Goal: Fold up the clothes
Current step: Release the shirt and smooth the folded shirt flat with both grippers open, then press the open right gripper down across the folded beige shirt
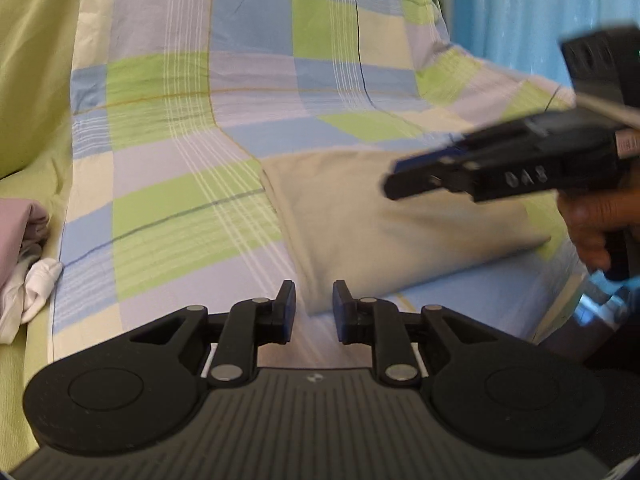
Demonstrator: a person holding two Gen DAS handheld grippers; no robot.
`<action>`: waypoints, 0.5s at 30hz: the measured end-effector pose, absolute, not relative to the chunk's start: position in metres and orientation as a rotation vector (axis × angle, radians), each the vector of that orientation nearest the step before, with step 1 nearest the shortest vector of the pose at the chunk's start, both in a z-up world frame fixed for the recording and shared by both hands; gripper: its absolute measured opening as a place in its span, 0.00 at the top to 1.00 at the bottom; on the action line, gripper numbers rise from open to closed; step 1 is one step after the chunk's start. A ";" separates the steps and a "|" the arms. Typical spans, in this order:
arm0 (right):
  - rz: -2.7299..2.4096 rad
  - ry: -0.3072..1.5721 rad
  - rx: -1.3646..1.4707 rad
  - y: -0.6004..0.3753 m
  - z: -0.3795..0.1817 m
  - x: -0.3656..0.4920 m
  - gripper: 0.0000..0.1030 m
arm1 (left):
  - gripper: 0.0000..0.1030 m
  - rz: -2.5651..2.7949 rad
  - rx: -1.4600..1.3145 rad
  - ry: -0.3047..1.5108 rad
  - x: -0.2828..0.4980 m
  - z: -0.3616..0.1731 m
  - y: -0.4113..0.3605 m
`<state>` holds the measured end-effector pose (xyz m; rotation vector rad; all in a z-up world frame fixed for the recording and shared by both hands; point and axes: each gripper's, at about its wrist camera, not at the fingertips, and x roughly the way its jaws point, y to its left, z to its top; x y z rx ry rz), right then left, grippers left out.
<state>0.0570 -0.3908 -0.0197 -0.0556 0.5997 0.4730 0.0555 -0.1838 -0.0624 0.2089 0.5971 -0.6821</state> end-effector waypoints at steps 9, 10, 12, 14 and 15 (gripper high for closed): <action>0.685 0.643 -0.294 -0.336 -0.041 0.094 0.87 | 0.83 -0.673 0.196 0.575 0.052 -0.067 -0.182; 0.684 0.639 -0.297 -0.337 -0.041 0.100 0.88 | 0.83 -0.672 0.198 0.574 0.051 -0.067 -0.182; 0.677 0.628 -0.295 -0.342 -0.044 0.110 0.90 | 0.83 -0.671 0.191 0.574 0.052 -0.067 -0.181; 0.673 0.618 -0.288 -0.348 -0.046 0.118 0.95 | 0.83 -0.672 0.190 0.571 0.052 -0.066 -0.181; 0.670 0.614 -0.285 -0.349 -0.046 0.122 1.00 | 0.83 -0.672 0.192 0.569 0.052 -0.066 -0.181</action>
